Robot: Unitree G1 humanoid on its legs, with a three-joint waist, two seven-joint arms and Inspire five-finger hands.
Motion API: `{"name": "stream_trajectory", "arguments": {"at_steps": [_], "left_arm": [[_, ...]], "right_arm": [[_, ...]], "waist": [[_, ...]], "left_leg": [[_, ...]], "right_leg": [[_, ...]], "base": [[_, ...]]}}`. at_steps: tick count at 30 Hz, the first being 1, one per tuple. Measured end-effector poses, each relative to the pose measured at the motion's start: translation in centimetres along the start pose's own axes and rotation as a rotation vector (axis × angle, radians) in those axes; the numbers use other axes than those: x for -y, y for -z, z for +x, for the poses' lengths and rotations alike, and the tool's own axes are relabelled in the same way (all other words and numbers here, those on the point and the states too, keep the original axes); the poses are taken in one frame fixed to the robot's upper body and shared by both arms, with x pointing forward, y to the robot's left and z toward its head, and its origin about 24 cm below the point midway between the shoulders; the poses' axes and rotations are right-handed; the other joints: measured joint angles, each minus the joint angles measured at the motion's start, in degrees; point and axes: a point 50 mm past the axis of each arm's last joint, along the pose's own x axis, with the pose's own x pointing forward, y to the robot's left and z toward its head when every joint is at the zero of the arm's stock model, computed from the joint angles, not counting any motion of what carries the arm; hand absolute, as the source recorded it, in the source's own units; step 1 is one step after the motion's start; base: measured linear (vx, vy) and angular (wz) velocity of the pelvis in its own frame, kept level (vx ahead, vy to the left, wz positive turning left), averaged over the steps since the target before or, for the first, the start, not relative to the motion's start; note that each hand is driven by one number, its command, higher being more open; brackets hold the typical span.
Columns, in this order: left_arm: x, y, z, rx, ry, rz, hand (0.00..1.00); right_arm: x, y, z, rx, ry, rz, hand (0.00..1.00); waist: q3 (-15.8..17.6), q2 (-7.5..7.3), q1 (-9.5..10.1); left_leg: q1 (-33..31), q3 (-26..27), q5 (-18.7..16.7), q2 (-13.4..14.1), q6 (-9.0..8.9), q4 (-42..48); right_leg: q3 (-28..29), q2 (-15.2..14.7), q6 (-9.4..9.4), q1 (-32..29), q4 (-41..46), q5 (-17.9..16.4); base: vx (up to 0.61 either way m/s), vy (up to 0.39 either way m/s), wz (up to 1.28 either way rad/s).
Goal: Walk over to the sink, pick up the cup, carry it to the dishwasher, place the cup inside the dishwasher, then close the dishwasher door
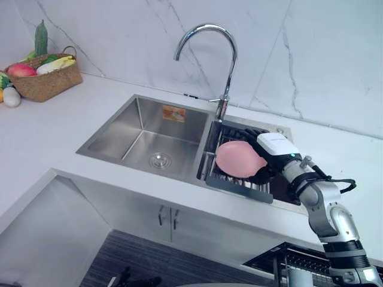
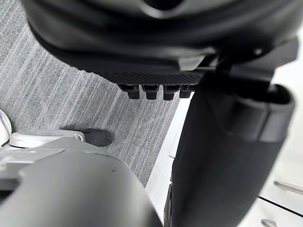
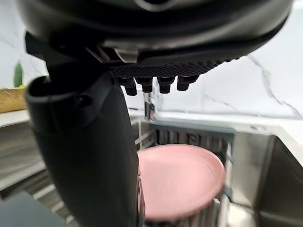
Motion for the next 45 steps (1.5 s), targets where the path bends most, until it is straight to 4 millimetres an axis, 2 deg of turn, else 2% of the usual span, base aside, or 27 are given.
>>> {"name": "stream_trajectory", "arguments": {"at_steps": [7, 13, 23, 29, 30, 45], "left_arm": [[0.1, 0.0, 0.0, -0.001, 0.008, 0.016, 1.0], [-0.1, -0.2, 0.0, 0.002, 0.007, 0.028, 1.0], [0.0, -0.4, 0.1, 0.007, 0.012, 0.039, 1.0], [0.1, -0.3, 0.1, 0.003, 0.014, 0.038, 1.0], [0.1, -0.2, 0.1, 0.002, 0.014, 0.038, 1.0], [0.6, -0.5, 0.1, 0.02, 0.018, 0.036, 1.0]], "right_arm": [[-0.9, 0.4, 0.2, -0.026, -0.01, -0.021, 1.0], [-1.5, 0.8, 1.0, -0.045, -0.029, -0.035, 1.0], [-2.8, 1.3, 2.2, -0.087, -0.083, -0.091, 1.0], [-3.2, 2.0, 2.5, -0.135, -0.059, -0.107, 1.0], [-3.4, 2.1, 2.5, -0.145, -0.054, -0.1, 0.0], [-4.0, 1.6, 2.7, -0.132, 0.12, -0.118, 0.0]], "waist": [[0.0, -0.09, -0.01], [-0.2, -0.64, 0.02], [-0.2, -0.57, 0.12], [0.4, -0.19, 0.1], [0.5, -0.14, 0.09], [2.2, 1.11, -0.28]], "left_leg": [[-0.2, 3.0, 0.0, 0.0, 0.01, 0.0], [-0.7, 2.9, 0.4, -0.3, 0.56, 0.0], [-1.1, 2.4, 1.0, -0.3, 0.04, 0.0], [-1.7, 1.7, 1.6, -0.4, 0.39, -0.1], [-1.8, 1.6, 1.6, -0.4, 0.45, -0.1], [-2.1, 1.1, 1.9, -0.6, 0.5, -0.1]], "right_leg": [[-0.5, -0.9, 0.22, -0.2, 0.6, -0.7], [-0.9, -1.2, 0.38, -0.5, 0.5, -0.6], [-2.1, -1.2, 0.43, -0.5, 0.4, -0.6], [-3.0, -1.2, 0.42, -0.6, 0.3, -0.6], [-3.1, -1.1, 0.41, -0.6, 0.2, -0.6], [-3.5, -1.2, 0.46, -0.4, -0.4, -0.6]], "base": [[-0.05, 0.003, 0.04], [0.01, 0.01, 0.03], [0.0, -0.011, 0.06], [-0.05, -0.014, 0.06], [-0.04, -0.011, 0.05], [0.0, -0.001, 0.0]]}}
